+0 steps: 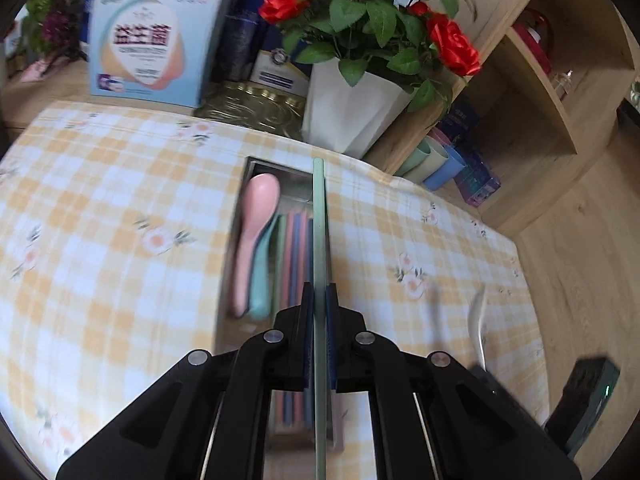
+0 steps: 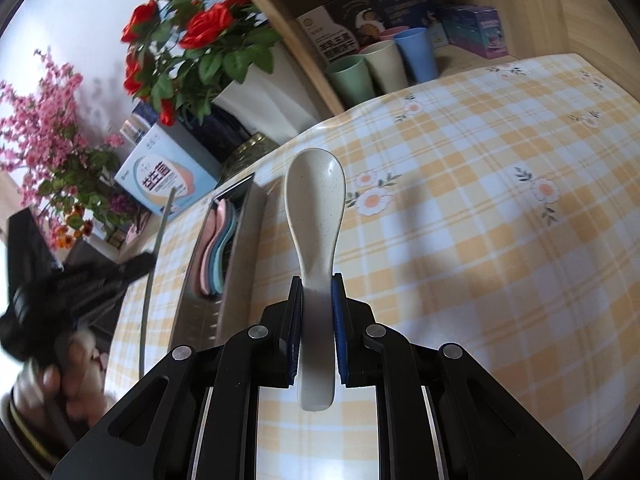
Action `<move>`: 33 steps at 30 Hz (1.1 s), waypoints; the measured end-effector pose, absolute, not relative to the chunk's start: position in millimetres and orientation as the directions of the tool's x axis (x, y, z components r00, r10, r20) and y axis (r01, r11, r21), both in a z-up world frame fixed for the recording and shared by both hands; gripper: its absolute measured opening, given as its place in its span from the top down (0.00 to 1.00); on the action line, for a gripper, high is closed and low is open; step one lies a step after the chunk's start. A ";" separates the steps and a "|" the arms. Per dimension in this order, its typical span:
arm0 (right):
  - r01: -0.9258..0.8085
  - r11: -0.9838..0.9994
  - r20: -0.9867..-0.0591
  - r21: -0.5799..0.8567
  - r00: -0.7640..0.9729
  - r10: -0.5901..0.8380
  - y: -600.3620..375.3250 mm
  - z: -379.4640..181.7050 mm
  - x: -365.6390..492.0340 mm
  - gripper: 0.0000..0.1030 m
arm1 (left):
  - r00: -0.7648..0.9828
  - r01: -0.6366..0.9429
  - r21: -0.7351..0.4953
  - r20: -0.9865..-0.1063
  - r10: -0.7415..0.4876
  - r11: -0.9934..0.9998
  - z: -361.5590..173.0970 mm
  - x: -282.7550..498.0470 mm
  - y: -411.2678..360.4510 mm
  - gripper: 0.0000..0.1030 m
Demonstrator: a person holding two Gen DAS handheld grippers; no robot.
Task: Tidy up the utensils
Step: 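Lower the green chopstick into the tray and open left gripper while right holds the white spoon, then lower the white spoon into the steel tray and open right gripper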
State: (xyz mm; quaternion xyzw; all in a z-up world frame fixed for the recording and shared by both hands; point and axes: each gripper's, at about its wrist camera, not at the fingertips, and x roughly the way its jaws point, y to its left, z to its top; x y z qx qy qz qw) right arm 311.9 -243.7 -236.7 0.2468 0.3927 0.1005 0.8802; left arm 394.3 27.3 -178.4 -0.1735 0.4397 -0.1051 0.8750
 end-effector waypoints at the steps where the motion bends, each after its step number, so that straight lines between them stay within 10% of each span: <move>1: 0.024 0.857 -0.641 0.515 0.674 0.367 -247.8 -237.0 311.0 0.86 | 0.576 0.032 -0.404 -0.740 -0.347 0.914 -182.8 406.1 25.3 0.94; 16: 0.088 0.848 -0.660 0.522 0.671 0.337 -274.0 -248.4 305.5 0.86 | 0.434 0.032 -0.342 -0.842 -0.321 0.939 -246.4 440.9 6.2 0.94; 33: 0.025 0.876 -0.690 0.482 0.626 0.362 -229.3 -230.7 313.5 0.86 | 0.567 0.203 -0.223 -0.767 -0.300 0.953 -169.1 386.3 41.4 0.41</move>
